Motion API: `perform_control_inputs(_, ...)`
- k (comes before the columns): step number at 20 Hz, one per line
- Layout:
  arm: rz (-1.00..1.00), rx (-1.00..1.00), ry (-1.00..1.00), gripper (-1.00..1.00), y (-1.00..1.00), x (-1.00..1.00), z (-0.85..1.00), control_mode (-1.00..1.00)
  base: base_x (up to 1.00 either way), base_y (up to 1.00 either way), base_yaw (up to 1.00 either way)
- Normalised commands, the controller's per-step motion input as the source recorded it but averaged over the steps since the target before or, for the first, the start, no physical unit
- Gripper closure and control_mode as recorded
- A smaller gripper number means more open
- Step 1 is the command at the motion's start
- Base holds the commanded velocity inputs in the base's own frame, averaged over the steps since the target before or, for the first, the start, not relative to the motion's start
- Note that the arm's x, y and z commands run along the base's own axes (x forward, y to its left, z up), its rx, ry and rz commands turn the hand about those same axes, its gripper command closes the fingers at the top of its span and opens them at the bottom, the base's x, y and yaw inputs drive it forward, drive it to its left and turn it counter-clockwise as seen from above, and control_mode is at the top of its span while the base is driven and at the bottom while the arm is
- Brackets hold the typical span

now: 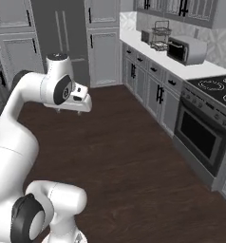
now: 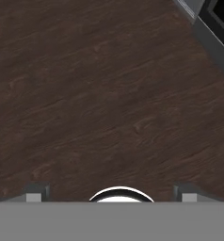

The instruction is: Navigate to the toaster oven.

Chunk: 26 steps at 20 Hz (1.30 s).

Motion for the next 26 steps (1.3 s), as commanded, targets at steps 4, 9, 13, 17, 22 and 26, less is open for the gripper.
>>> perform_control_inputs(4,0.0,0.0,0.0,-1.0,0.0,0.0,0.0,1.0,1.0,0.08,-0.23)
perform_control_inputs(9,0.0,0.0,0.0,-1.0,0.0,0.0,0.0,1.0,1.0,0.22,-0.21)
perform_control_inputs(13,0.0,0.0,0.0,-1.0,0.0,0.0,0.0,1.0,1.0,0.21,-0.2)
perform_control_inputs(17,0.0,0.0,0.0,-1.0,0.0,0.0,0.0,1.0,1.0,0.23,-0.37)
perform_control_inputs(22,0.0,0.0,0.0,-1.0,0.0,0.0,0.0,1.0,1.0,0.3,-0.48)
perform_control_inputs(26,0.0,0.0,0.0,-1.0,0.0,0.0,0.0,1.0,1.0,0.62,-0.51)
